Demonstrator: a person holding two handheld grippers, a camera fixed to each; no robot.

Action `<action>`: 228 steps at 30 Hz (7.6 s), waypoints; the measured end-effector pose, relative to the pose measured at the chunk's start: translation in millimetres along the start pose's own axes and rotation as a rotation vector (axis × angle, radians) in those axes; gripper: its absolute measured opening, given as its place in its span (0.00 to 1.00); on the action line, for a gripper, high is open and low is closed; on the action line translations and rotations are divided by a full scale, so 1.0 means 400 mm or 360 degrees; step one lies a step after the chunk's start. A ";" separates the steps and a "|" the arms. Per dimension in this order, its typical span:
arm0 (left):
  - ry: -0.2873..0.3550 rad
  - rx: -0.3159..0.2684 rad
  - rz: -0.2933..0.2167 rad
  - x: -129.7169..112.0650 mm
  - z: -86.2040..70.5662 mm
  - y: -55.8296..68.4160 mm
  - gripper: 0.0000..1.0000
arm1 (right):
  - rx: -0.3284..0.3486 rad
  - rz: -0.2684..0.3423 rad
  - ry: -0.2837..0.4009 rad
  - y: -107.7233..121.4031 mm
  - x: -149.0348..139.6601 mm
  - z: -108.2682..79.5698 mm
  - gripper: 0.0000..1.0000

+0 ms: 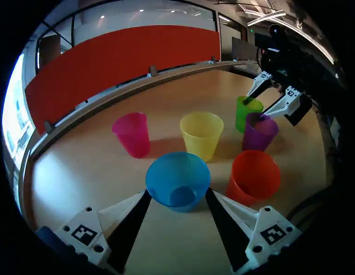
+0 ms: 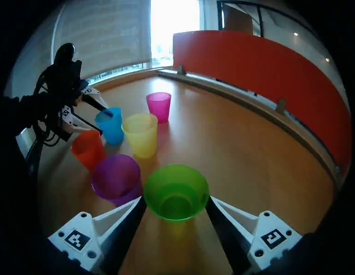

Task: Pour water

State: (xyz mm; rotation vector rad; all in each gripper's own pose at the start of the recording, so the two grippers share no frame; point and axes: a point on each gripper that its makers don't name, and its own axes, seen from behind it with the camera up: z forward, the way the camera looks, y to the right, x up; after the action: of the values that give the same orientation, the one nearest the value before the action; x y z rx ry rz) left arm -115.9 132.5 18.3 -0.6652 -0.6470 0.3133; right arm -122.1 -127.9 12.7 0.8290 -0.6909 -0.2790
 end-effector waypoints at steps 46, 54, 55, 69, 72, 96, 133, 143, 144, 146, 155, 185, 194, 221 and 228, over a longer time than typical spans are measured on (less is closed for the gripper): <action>0.0245 0.0442 -0.0226 -0.014 -0.217 -0.129 0.88 | -0.0472 0.0296 0.0136 0.014 -0.065 -0.192 0.95; 0.0354 0.0566 -0.0295 0.003 -0.264 -0.168 0.88 | -0.0613 0.0315 0.0219 0.028 -0.033 -0.226 0.96; 0.0367 0.0582 -0.0312 0.003 -0.269 -0.173 0.88 | -0.0635 0.0320 0.0238 0.031 -0.026 -0.231 0.96; 0.0631 0.0761 -0.0530 0.020 -0.360 -0.206 0.87 | -0.0881 0.0410 0.0525 0.064 0.035 -0.317 0.96; 0.0647 0.0789 -0.0527 0.020 -0.370 -0.202 0.87 | -0.0933 0.0414 0.0589 0.072 0.052 -0.338 0.96; 0.0932 0.0886 -0.0581 0.092 -0.413 -0.145 0.88 | -0.1205 0.0427 0.0920 0.077 0.155 -0.429 0.96; 0.0996 0.1043 -0.0460 0.041 -0.347 -0.163 0.88 | -0.1417 0.0619 0.0991 0.107 0.086 -0.485 0.96; 0.1020 0.1050 -0.0446 0.027 -0.332 -0.189 0.88 | -0.1442 0.0607 0.0961 0.103 0.093 -0.486 0.96; 0.1020 0.1052 -0.0449 0.024 -0.331 -0.192 0.87 | -0.1442 0.0607 0.0961 0.103 0.095 -0.487 0.96; 0.1025 0.1051 -0.0461 0.019 -0.328 -0.195 0.88 | -0.1445 0.0609 0.0963 0.104 0.097 -0.488 0.96; 0.1018 0.1067 -0.0477 0.004 -0.327 -0.208 0.87 | -0.1445 0.0613 0.0963 0.100 0.101 -0.489 0.96; 0.1000 0.1058 -0.0514 -0.005 -0.320 -0.219 0.88 | -0.1439 0.0635 0.0986 0.100 0.100 -0.513 0.96; 0.0998 0.1058 -0.0512 -0.007 -0.317 -0.220 0.92 | -0.1454 0.0608 0.1010 0.106 0.095 -0.514 0.96; 0.0998 0.1059 -0.0512 -0.011 -0.316 -0.220 0.92 | -0.1363 0.0352 0.1165 0.087 0.082 -0.403 1.00; 0.0998 0.1059 -0.0512 -0.010 -0.314 -0.220 0.92 | -0.1391 0.0429 0.1181 0.126 0.051 -0.413 0.99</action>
State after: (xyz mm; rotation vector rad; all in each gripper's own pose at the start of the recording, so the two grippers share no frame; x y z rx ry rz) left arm -32.1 5.5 -1.6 0.0043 -0.0205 -0.0003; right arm 0.6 -8.7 -18.8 -0.0359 0.0578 0.0008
